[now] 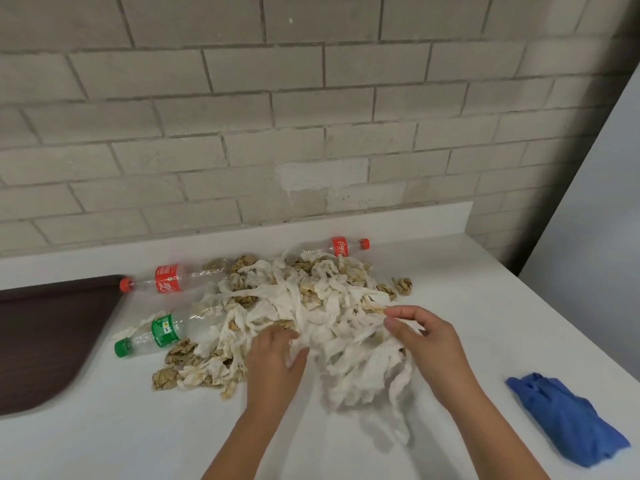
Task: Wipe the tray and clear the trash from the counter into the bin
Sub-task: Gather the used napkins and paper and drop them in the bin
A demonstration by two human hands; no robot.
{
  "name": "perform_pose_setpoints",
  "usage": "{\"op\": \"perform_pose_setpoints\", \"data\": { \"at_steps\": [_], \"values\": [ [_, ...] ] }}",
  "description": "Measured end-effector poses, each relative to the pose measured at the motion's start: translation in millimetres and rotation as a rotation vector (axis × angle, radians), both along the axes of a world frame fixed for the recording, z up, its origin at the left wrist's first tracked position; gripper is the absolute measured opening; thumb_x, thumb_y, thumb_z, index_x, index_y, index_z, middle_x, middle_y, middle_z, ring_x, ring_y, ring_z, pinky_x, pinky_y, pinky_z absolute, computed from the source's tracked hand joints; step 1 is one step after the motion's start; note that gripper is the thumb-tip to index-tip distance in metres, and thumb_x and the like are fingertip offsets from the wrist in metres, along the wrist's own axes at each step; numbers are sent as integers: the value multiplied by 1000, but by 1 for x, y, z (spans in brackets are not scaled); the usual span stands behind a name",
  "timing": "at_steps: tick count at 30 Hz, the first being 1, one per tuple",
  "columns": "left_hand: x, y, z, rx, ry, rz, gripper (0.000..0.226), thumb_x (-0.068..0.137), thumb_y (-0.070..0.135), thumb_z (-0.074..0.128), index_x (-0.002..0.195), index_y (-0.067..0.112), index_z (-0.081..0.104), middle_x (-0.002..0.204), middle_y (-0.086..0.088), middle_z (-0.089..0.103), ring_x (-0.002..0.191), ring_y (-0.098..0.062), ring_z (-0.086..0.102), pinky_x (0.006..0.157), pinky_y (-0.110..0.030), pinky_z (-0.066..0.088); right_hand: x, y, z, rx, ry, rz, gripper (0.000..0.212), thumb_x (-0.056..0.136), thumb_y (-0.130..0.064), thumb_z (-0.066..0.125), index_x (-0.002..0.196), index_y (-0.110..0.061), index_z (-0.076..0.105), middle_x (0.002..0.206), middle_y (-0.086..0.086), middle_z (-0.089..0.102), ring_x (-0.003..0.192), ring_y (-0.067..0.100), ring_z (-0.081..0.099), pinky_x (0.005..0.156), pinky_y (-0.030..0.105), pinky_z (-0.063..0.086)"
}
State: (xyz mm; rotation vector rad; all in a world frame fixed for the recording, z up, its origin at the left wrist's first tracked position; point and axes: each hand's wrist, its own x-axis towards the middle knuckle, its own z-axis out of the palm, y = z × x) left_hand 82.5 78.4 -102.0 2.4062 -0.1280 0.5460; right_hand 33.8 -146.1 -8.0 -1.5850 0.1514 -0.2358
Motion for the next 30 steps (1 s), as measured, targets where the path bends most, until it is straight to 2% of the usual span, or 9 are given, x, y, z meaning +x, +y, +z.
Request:
{"op": "perform_pose_setpoints", "data": {
  "at_steps": [5,9,12,14,18,21,24,26,30],
  "values": [
    [15,7,-6,291,138,115,50,74,46,73,119,29,60,137,-10,46,126,-34,43,99,-52,36,-1,0,-17,-320,-66,-14,17,81,-33,70,96,-41,67,107,-18,61,103,-6,56,94,21,44],
    [21,11,-10,361,212,46,35,85,19,63,120,23,61,124,-6,56,108,-31,53,85,-41,47,-16,18,-61,-812,128,317,79,60,-80,53,132,-50,42,134,-22,25,128,1,26,110,28,27],
    [20,16,-7,262,155,34,42,85,-5,50,116,20,63,114,-6,59,101,-27,53,79,-36,49,-24,25,-98,-1103,-2,308,66,67,-66,52,128,-42,46,129,-7,43,115,22,54,89,39,46],
    [17,20,-1,162,107,20,46,82,-12,46,113,16,64,115,-6,58,105,-26,52,85,-33,47,-25,24,-105,-925,-75,225,44,74,-42,49,119,-40,52,117,-4,48,98,22,62,78,31,49],
    [0,27,33,-84,8,55,45,79,-15,48,108,17,62,111,0,57,103,-9,53,84,-8,34,-23,22,-87,-507,-79,80,34,84,-20,51,105,-45,57,116,-9,50,109,13,54,86,22,44],
    [-22,23,67,-380,-14,113,39,83,-11,49,99,23,58,105,5,59,89,9,53,72,0,39,-16,23,-59,-169,-24,36,22,92,-27,60,113,-31,56,117,-9,60,108,6,58,89,21,46],
    [-42,16,87,-573,-23,86,39,85,-14,44,90,23,57,98,4,62,77,7,55,57,-7,42,-8,21,-29,-23,-47,-26,32,88,-37,61,108,-12,65,95,-5,71,90,2,66,70,10,49],
    [-52,8,91,-591,-33,56,40,84,-14,43,87,24,57,97,1,61,81,0,55,57,-9,41,-3,18,-8,115,8,-59,19,90,-30,61,94,-13,70,80,-3,73,81,9,69,63,16,51],
    [-62,-10,84,-494,-95,5,29,80,10,39,82,34,54,89,5,59,85,-8,55,66,-12,41,2,10,19,314,21,-120,19,90,-17,59,82,-26,74,87,1,75,85,18,72,75,34,54]
  ]
}}
